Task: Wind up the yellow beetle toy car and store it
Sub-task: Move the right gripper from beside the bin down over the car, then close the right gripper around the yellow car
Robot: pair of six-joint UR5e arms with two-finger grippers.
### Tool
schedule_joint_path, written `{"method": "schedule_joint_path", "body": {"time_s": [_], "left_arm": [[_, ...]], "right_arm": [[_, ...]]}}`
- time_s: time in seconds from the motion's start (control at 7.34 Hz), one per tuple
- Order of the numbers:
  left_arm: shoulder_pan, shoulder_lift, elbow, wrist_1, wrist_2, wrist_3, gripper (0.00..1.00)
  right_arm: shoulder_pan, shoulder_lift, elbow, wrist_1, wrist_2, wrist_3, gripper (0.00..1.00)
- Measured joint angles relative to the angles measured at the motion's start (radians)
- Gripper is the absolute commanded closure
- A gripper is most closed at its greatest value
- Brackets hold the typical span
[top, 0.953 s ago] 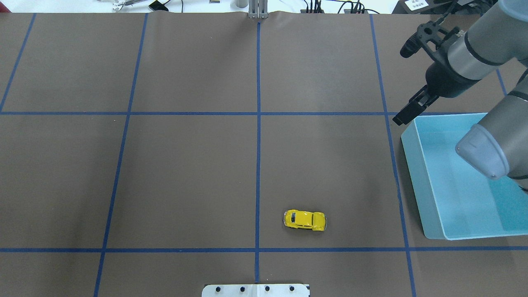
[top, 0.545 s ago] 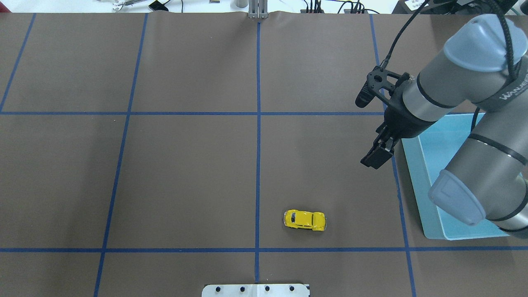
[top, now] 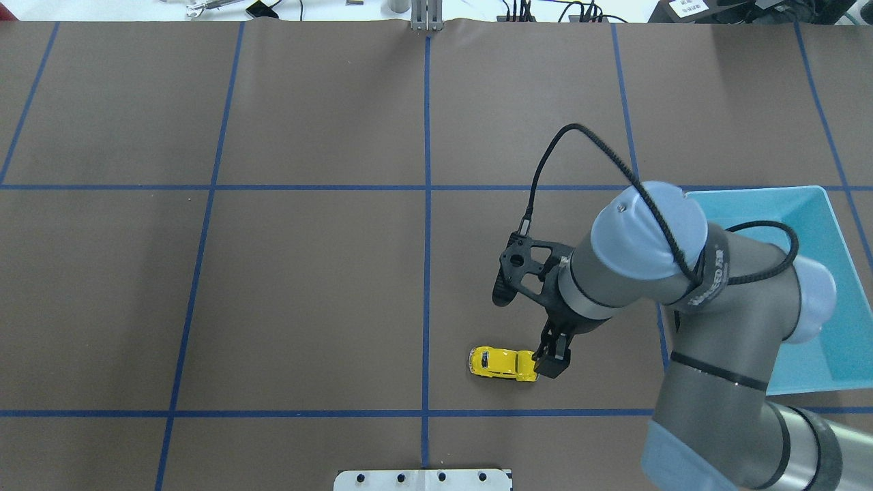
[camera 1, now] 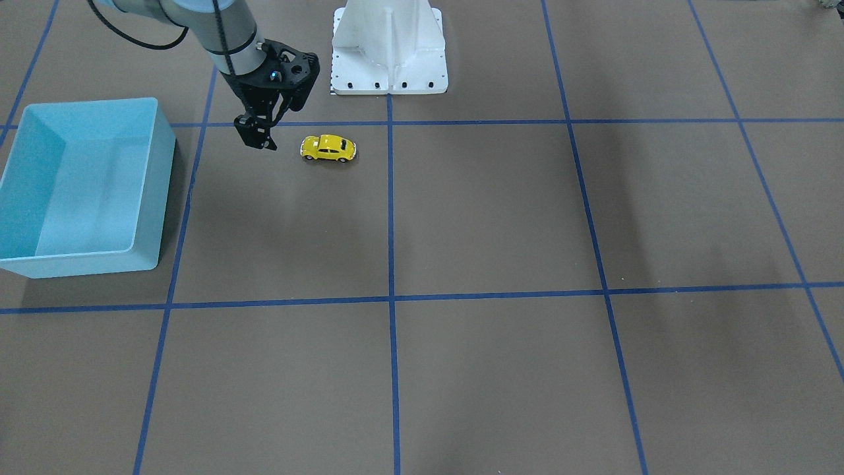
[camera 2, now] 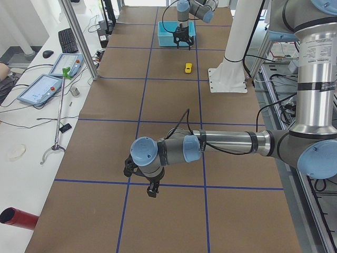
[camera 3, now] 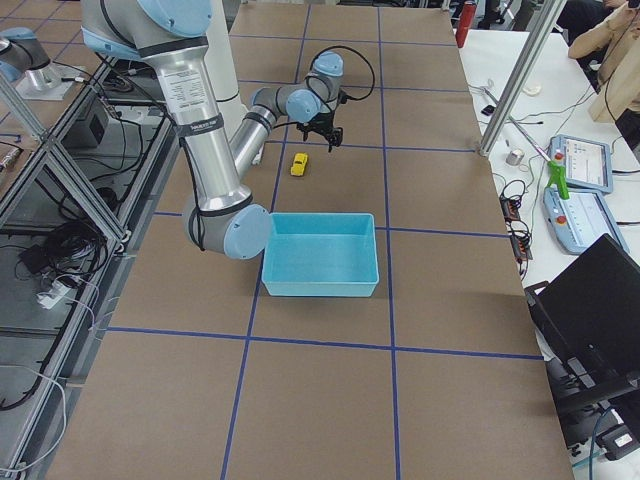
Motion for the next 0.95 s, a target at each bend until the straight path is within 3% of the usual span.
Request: {"method": "schedule_joint_path", "body": {"time_s": [0.27,0.54,0.95], "left_arm": [[-0.002,0.001,0.001,0.0,0.003,0.0,0.0],[-0.002,0.001,0.001,-0.001,0.004,0.001,0.0],[-0.007,0.001,0.002,-0.001,0.004,0.001,0.0]], "right_arm": [[-0.11,-0.004,-0.058,0.079,-0.105,0.013,0.0],[-0.141,-0.01,-0.15,0.243,-0.128,0.019,0.0],[-0.154,-0.006,-0.176,0.279,-0.158,0.019,0.0]]}}
